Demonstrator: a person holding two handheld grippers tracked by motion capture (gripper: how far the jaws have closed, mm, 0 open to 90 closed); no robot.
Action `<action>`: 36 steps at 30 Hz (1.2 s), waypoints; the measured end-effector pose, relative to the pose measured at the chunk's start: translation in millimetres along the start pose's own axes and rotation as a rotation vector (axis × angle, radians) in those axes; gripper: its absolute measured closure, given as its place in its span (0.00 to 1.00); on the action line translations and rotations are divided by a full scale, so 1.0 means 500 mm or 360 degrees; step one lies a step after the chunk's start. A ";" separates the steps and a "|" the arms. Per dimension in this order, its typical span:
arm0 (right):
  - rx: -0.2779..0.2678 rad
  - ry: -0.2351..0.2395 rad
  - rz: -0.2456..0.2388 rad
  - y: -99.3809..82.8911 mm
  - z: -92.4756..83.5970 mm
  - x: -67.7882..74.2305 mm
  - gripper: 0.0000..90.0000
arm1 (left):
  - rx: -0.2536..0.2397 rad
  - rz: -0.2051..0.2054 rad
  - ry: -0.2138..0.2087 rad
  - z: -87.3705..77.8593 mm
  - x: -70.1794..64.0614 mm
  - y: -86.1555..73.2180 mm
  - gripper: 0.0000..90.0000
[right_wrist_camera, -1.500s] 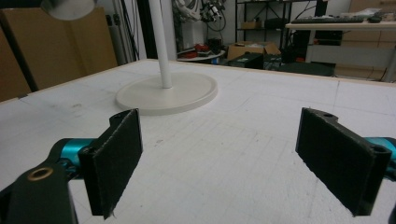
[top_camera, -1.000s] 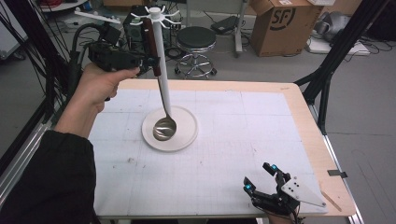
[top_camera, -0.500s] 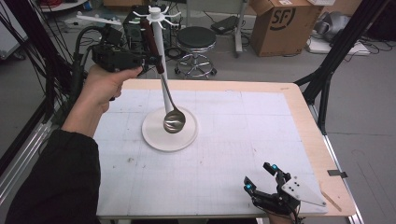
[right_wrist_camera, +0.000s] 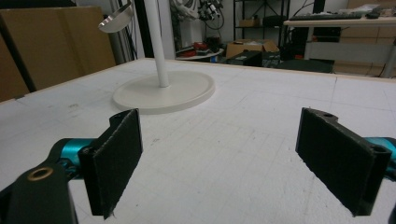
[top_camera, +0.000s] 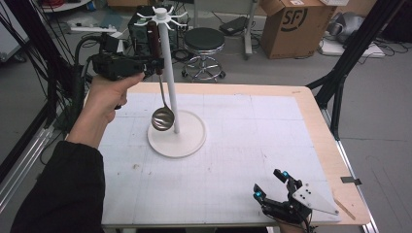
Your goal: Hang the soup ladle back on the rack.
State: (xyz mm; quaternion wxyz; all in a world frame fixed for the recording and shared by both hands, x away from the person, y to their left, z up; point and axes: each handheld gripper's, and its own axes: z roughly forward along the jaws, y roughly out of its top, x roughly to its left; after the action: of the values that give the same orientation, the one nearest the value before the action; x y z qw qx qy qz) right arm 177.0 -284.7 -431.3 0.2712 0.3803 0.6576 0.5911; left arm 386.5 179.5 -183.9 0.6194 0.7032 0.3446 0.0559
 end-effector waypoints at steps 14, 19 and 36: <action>0.0007 0.0010 0.0021 -0.002 0.004 0.000 0.15 | -0.0088 0.0026 -0.0059 -0.034 -0.013 -0.081 0.44; 0.0017 0.0021 0.0035 -0.003 0.009 0.001 0.15 | -0.0103 0.0042 -0.0126 -0.054 -0.029 -0.128 0.39; 0.0023 0.0044 0.0029 -0.006 0.012 0.000 0.15 | -0.0111 0.0072 -0.0176 -0.063 -0.040 -0.337 0.32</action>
State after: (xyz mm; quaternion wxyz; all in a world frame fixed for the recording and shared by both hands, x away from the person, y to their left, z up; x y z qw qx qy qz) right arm 181.1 -281.1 -435.1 0.2539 0.3802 0.6620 0.5939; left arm 285.4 194.2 -323.3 0.6602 0.6908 0.2918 0.0428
